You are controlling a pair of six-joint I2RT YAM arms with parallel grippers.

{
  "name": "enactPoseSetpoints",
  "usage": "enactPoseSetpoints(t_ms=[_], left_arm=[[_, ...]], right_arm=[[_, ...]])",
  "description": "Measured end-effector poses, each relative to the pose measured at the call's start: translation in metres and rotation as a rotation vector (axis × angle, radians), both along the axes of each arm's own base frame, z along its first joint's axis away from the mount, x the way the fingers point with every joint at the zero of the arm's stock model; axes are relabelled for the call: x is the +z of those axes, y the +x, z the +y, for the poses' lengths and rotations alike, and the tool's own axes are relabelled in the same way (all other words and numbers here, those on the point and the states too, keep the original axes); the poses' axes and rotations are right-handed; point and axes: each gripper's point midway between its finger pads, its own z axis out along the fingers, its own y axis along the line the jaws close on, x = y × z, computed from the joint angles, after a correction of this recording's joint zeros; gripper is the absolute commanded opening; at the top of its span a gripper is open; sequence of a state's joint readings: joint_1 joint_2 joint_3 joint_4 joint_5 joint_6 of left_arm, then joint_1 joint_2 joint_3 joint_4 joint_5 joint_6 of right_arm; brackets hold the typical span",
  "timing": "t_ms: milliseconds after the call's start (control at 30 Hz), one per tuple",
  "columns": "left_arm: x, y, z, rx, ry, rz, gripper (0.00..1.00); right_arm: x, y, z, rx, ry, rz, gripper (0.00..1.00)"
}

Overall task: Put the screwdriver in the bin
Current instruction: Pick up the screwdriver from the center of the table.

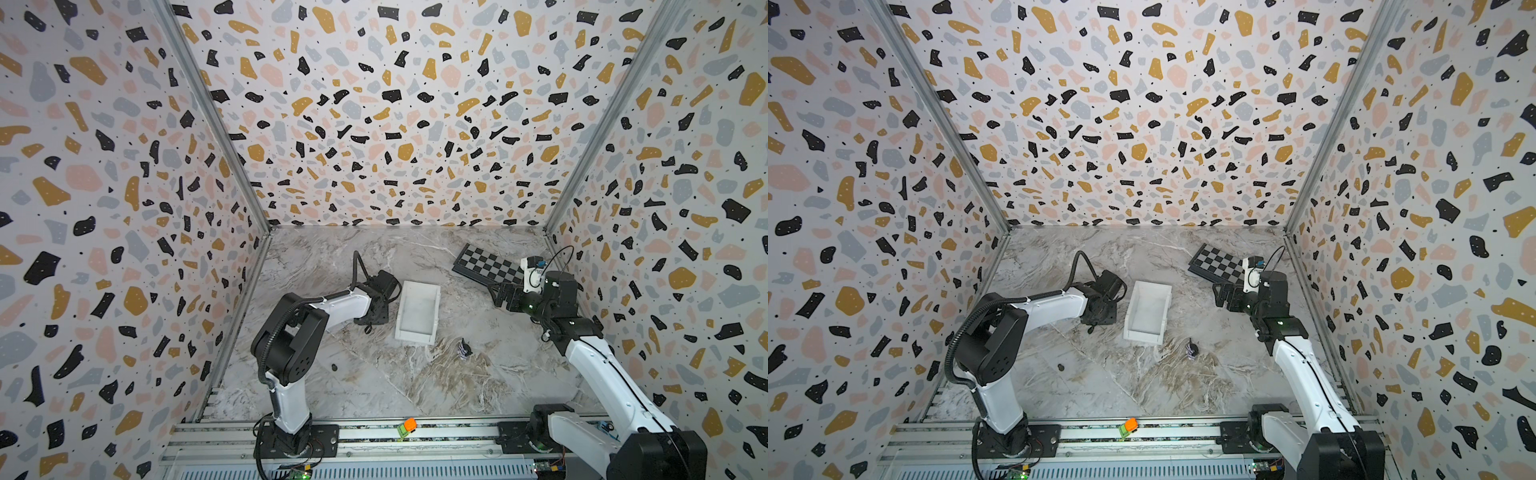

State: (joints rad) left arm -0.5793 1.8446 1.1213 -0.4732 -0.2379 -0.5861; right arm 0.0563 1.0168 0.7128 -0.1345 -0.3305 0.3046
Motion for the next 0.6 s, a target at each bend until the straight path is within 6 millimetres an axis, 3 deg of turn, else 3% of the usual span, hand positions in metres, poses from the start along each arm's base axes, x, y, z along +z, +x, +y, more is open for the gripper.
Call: enactPoseSetpoints(t_ms=[333,500,600], left_arm=[[0.0,-0.002,0.003,-0.018,0.023,0.006,0.09],[0.003,-0.005,0.005,-0.02,0.031,0.016,0.04],[0.016,-0.006,0.006,-0.02,0.024,0.006,0.02]], right_arm=[[0.0,0.0,0.001,0.008,0.006,0.002,0.99],[-0.002,-0.001,0.0,0.007,0.007,0.01,0.99],[-0.003,-0.002,0.0,0.006,0.006,0.019,0.99]])
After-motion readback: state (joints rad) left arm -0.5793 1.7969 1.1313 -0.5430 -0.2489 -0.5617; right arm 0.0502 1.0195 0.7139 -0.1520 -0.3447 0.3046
